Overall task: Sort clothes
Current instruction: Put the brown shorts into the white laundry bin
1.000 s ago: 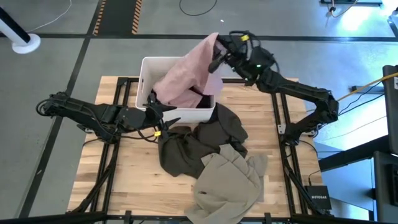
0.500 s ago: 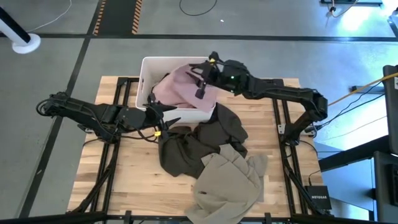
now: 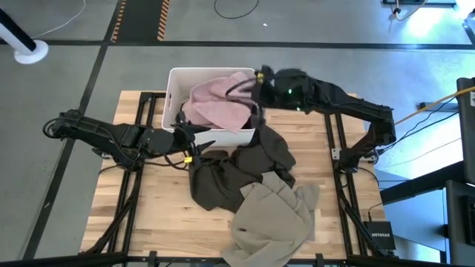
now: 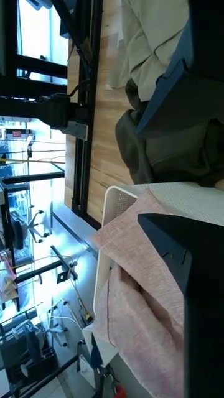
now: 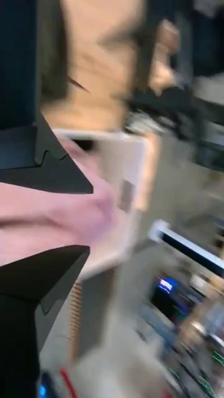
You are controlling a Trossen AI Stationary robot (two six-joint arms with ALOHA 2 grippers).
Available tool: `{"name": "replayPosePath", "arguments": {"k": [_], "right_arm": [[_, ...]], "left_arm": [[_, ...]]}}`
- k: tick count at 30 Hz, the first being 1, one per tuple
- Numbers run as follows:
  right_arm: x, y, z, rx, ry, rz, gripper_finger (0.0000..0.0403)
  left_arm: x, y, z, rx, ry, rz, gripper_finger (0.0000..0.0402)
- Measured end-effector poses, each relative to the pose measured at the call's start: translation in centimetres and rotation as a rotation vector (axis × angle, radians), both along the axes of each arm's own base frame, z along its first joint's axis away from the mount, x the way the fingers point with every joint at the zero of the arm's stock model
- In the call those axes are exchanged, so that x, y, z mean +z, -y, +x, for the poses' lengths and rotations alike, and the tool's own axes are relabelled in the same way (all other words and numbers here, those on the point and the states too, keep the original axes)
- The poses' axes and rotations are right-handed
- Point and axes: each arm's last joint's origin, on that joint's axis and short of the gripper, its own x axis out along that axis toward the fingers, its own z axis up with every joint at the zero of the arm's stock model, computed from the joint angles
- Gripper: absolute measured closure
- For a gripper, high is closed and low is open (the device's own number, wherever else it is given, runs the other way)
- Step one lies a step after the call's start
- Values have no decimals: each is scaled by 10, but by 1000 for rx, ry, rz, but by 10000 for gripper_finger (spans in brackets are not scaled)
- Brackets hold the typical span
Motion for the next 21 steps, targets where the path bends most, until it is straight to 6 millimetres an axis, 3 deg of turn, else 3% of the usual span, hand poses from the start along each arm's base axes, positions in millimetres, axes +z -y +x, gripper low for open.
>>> {"name": "replayPosePath", "arguments": {"k": [6,11,21], "right_arm": [[-20,-59,-15,90,-266,9,242],[-39,-96,-25,88,-401,28,242],[-122,-171,-43,149,-614,93,242]], "left_arm": [[0,0,0,2,3,-1,196],[1,0,0,5,13,-11,196],[1,0,0,8,17,-21,196]]}}
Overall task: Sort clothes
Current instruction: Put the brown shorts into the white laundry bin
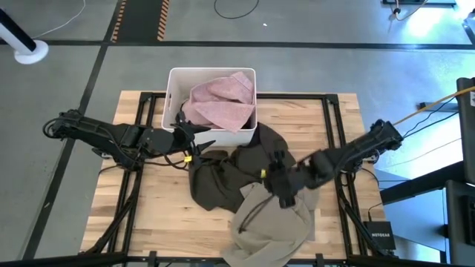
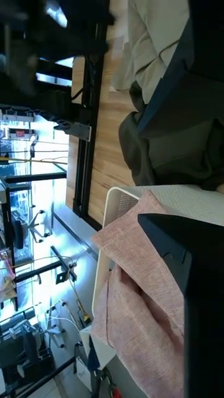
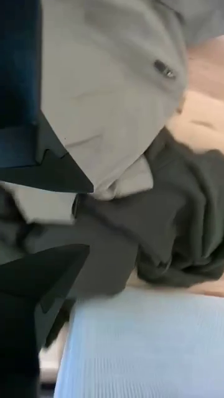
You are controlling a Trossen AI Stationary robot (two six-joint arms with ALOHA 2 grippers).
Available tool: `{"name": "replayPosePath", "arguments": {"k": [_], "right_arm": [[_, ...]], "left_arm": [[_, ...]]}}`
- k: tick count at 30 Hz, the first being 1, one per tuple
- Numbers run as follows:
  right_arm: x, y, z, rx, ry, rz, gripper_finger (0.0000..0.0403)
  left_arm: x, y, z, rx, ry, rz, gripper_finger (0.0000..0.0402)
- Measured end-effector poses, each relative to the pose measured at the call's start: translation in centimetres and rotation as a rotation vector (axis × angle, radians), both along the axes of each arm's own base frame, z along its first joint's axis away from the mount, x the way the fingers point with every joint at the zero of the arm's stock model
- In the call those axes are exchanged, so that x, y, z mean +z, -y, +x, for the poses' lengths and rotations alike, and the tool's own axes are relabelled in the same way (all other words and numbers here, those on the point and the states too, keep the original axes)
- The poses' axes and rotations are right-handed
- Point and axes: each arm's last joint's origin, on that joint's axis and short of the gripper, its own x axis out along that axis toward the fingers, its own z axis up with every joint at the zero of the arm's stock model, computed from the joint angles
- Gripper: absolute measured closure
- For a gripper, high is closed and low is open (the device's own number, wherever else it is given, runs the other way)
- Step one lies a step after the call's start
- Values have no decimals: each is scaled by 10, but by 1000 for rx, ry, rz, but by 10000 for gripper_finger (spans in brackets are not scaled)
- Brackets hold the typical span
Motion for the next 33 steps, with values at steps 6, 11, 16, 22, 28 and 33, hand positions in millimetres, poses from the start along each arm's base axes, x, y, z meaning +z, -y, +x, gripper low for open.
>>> {"name": "replayPosePath", "arguments": {"k": [6,11,16,22,28,33], "right_arm": [[-34,-25,-1,-32,43,117,242],[-49,-25,-4,-102,-28,211,241],[-64,-21,-15,-220,-170,259,208],[-98,-14,-34,-301,-400,264,154],[-124,0,-58,-339,-453,228,141],[-132,6,-66,-348,-367,322,141]], "left_arm": [[1,0,0,-4,8,12,196],[2,0,1,-5,15,11,196],[2,0,1,-4,14,11,196],[2,0,1,-5,14,10,196],[2,0,1,-4,14,10,196],[2,0,1,-4,14,10,196]]}}
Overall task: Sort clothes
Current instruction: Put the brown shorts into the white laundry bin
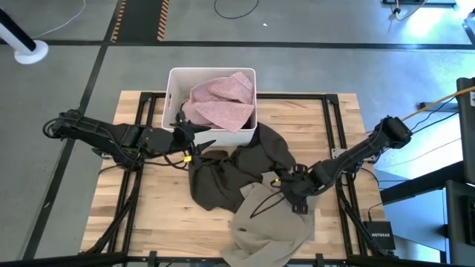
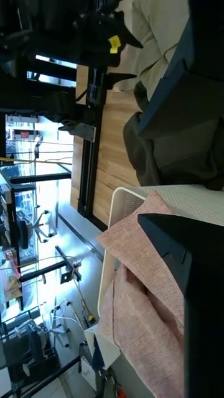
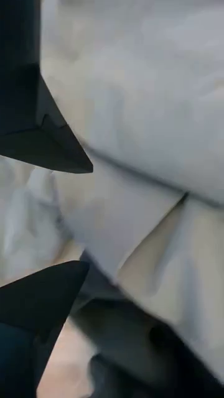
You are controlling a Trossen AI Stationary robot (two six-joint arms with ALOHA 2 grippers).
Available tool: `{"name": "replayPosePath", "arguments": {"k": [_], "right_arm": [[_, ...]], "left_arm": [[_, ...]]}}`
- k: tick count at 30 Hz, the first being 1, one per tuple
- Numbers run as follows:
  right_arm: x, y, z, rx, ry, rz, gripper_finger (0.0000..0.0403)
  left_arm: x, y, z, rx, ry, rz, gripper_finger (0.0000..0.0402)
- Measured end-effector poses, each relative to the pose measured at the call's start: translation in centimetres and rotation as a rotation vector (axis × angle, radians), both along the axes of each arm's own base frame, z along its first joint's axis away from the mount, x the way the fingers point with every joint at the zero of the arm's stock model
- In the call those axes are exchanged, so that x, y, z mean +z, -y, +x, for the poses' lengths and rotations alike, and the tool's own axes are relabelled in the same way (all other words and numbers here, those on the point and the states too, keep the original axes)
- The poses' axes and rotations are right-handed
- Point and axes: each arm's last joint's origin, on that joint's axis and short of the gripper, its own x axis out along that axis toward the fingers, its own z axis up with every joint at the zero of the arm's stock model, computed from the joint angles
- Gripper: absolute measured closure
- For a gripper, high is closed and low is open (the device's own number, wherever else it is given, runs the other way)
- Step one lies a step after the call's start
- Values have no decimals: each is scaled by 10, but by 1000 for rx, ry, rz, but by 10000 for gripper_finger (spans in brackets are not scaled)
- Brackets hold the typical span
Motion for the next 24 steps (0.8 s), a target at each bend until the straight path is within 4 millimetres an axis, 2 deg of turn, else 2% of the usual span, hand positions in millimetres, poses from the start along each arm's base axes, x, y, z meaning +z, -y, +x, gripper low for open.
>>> {"name": "replayPosePath", "arguments": {"k": [8,16,20,24], "right_arm": [[-12,-4,6,2,133,103,141],[-12,-12,19,12,306,207,141],[-19,-13,24,-5,332,155,141],[-37,-14,30,-22,308,75,141]], "left_arm": [[0,0,0,0,1,-2,196],[0,0,0,1,2,-3,196],[0,0,0,1,2,-4,196],[0,0,0,3,9,-11,196]]}}
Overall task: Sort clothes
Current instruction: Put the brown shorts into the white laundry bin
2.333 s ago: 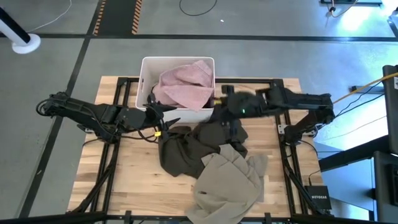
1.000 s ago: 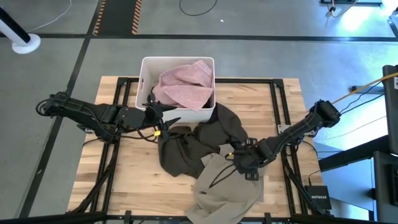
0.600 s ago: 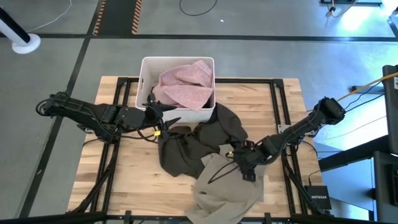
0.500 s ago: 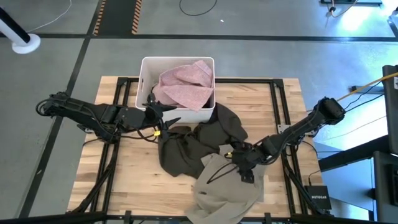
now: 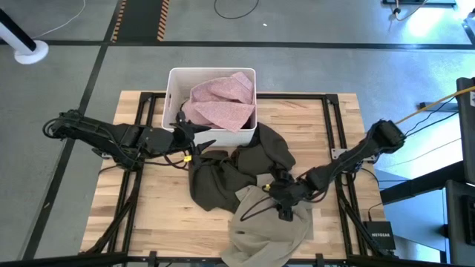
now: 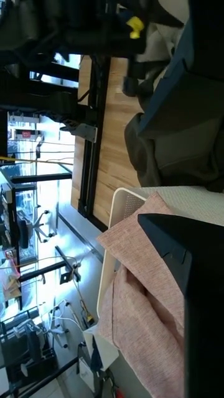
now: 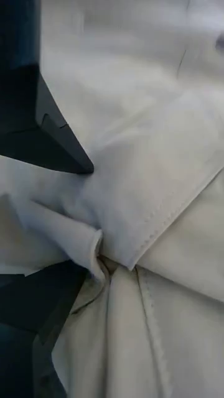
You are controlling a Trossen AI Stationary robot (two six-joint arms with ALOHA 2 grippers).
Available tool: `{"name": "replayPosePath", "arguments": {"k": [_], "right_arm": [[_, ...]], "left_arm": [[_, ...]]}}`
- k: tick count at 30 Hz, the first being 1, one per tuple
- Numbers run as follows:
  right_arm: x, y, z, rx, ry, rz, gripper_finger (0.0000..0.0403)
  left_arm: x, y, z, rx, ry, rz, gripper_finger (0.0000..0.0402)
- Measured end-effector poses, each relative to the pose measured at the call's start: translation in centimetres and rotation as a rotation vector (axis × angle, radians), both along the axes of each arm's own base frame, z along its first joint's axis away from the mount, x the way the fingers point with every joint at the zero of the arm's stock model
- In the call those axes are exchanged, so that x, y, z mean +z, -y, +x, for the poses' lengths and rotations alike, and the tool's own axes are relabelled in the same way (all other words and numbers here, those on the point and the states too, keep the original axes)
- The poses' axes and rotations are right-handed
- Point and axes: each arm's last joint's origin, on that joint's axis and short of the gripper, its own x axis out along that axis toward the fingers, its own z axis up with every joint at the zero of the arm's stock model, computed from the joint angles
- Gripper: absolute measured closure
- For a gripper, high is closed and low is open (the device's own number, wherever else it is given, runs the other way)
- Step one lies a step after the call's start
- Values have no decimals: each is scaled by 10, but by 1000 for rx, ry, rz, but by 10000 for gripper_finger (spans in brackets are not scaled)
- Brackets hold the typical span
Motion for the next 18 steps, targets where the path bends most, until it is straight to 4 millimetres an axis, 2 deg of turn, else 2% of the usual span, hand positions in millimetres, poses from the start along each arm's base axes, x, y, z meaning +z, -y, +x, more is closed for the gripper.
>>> {"name": "replayPosePath", "arguments": {"k": [5,8,11,16,18], "right_arm": [[-21,-4,7,14,-39,-52,142],[-28,-4,8,17,-68,-68,163],[-29,-4,7,13,-75,-74,217],[-17,-7,12,28,-112,-73,363],[-7,-11,15,70,-123,-79,384]], "left_arm": [[0,0,0,0,1,-1,196],[0,0,0,1,1,-2,196],[0,0,0,2,3,-6,196],[0,0,0,2,3,-6,196],[0,0,0,2,2,-6,196]]}}
